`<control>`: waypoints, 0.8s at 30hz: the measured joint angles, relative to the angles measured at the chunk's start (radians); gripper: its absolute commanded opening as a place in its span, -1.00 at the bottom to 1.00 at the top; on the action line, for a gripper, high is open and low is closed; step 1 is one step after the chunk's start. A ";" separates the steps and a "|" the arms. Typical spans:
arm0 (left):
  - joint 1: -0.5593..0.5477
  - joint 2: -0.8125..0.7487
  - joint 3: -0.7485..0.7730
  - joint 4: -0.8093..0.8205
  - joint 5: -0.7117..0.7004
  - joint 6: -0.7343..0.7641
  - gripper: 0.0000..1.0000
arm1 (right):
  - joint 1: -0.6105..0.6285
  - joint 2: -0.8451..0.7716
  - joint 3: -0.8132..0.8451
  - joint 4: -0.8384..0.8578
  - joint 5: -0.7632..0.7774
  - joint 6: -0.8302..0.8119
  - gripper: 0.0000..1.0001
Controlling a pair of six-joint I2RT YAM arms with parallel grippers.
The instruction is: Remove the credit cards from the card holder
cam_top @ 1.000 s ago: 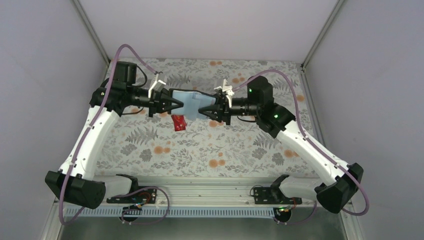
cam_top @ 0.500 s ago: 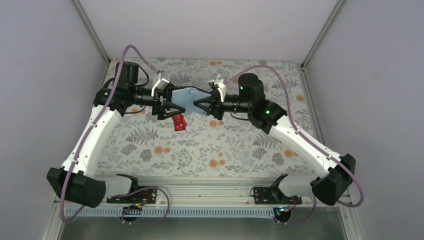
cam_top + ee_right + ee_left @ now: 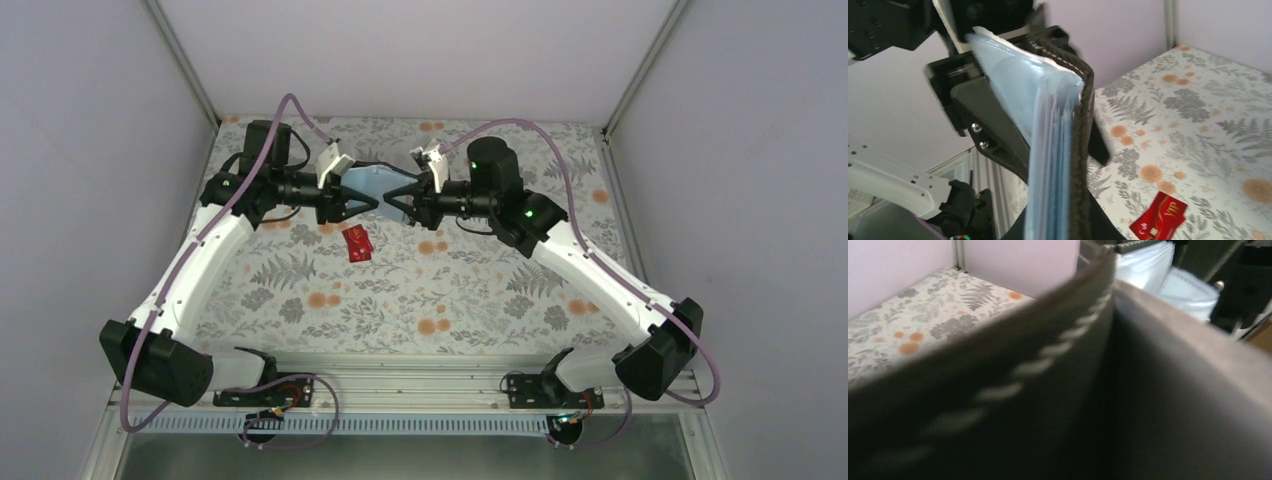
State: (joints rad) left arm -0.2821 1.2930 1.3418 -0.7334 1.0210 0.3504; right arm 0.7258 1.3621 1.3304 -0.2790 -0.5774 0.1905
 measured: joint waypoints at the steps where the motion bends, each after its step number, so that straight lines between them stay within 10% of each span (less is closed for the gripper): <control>1: 0.000 0.004 0.000 0.000 -0.011 0.000 -0.94 | 0.000 -0.004 0.000 -0.007 -0.009 -0.005 -0.49; 11: 0.000 0.005 0.010 -0.032 0.069 0.009 -0.95 | -0.080 -0.125 -0.006 -0.083 -0.086 -0.103 0.15; 18: 0.000 0.006 0.029 -0.065 0.127 0.031 -0.95 | -0.133 -0.188 -0.045 -0.134 -0.106 -0.174 0.20; 24: 0.000 0.008 0.029 -0.077 0.142 0.047 -0.95 | -0.183 -0.197 -0.061 -0.171 -0.107 -0.200 -0.13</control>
State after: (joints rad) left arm -0.2817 1.3006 1.3708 -0.8108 1.1633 0.3969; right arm 0.5423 1.1648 1.2694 -0.4500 -0.6846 -0.0093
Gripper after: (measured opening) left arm 0.048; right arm 0.446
